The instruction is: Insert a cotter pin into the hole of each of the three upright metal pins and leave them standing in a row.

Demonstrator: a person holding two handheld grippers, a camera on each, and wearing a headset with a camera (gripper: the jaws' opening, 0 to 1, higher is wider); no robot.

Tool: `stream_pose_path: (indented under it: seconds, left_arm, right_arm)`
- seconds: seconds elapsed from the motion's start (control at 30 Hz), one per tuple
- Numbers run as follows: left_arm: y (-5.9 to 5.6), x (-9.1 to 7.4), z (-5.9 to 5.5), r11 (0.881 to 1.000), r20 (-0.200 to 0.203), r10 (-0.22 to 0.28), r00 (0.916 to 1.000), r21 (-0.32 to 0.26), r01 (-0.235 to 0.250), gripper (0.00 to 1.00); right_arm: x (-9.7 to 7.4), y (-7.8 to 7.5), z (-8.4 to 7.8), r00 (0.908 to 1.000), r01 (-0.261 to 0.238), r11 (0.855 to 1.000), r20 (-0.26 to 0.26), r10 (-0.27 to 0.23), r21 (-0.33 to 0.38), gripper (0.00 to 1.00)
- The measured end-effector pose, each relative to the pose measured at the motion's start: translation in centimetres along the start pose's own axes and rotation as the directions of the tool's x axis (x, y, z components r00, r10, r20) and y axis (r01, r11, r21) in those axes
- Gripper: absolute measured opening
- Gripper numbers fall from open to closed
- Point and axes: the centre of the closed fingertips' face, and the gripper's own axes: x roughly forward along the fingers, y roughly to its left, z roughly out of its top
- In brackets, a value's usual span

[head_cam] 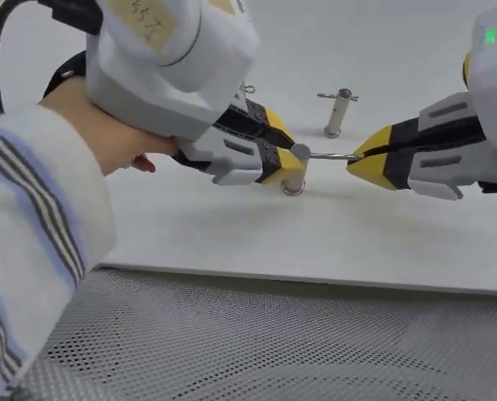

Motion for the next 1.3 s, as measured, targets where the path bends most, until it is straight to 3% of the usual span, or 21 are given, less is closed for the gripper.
stream_pose_path:
  seconds: [0.17,0.53,0.77,0.83,1.0,1.1,1.3]
  left_arm:
    - [-0.1,0.0,0.0,1.000,-0.009,0.003,1.0000,0.018,-0.003,0.09]
    - [-0.1,-0.1,-0.1,1.000,-0.012,0.012,0.9999,-0.001,-0.012,0.09]
    - [-0.1,-0.1,-0.2,1.000,-0.017,0.010,0.9998,0.001,-0.010,0.09]
    - [-0.1,-0.2,-0.2,1.000,-0.020,0.010,0.9998,0.009,-0.010,0.09]
    - [-0.2,-0.2,-0.2,1.000,-0.017,0.014,0.9998,0.005,-0.014,0.09]
    - [-0.2,-0.1,-0.1,1.000,-0.016,0.017,0.9997,0.004,-0.017,0.09]
    - [-0.5,0.0,0.2,1.000,-0.018,0.019,0.9996,0.008,-0.019,0.09]
  right_arm:
    - [0.6,-0.2,0.2,0.9999,0.015,1.000,-0.002,-0.015,0.000,0.00]
    - [2.3,0.1,1.0,0.9998,0.009,1.000,0.019,-0.009,0.009,0.00]
    - [2.8,0.3,1.7,0.9995,-0.001,1.000,0.033,0.001,-0.022,0.00]
    - [3.0,0.4,1.9,0.9994,-0.008,0.998,0.032,0.010,-0.065,0.00]
    - [2.7,0.3,1.9,0.9982,0.003,0.999,0.060,0.000,-0.053,0.00]
    - [2.4,0.4,1.8,0.9979,-0.002,0.999,0.064,0.005,-0.050,0.10]
    - [1.7,0.7,1.8,0.9980,-0.002,0.999,0.063,0.005,-0.048,0.05]
